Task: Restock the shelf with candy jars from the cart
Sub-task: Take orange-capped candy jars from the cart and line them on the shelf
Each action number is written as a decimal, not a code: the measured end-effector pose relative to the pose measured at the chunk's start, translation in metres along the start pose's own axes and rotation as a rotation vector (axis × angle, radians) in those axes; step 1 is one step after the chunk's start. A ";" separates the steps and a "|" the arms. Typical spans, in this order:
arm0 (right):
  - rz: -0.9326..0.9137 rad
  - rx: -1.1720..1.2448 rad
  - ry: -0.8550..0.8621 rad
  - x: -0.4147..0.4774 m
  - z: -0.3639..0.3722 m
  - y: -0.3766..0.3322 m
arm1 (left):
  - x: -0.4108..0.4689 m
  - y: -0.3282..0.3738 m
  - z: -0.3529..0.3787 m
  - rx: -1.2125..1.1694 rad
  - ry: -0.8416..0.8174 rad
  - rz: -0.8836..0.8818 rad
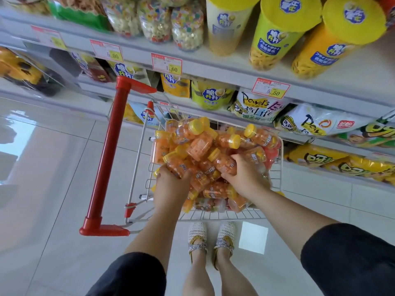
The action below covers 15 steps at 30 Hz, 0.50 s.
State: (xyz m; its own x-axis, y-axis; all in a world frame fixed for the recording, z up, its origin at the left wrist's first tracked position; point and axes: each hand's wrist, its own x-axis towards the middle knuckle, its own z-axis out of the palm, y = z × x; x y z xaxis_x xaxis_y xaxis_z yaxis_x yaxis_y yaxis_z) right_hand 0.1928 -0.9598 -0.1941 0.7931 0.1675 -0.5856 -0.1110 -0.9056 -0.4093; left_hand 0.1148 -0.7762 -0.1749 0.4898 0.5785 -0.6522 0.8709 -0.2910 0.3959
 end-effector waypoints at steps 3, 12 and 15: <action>-0.001 0.017 0.020 -0.015 -0.013 0.000 | -0.009 0.006 -0.009 -0.089 -0.041 -0.031; -0.068 0.394 0.180 -0.110 -0.117 -0.023 | -0.126 0.083 -0.072 -0.284 -0.219 0.420; -0.118 0.495 0.260 -0.144 -0.170 -0.032 | -0.160 0.129 -0.094 -0.306 -0.211 0.546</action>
State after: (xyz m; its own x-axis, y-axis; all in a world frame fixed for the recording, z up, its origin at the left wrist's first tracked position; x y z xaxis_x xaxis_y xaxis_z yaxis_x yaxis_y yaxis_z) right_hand 0.1842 -1.0208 0.0223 0.9313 0.0983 -0.3508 -0.2309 -0.5856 -0.7771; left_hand 0.1446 -0.8348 0.0415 0.8822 0.2386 -0.4059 0.4600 -0.2522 0.8514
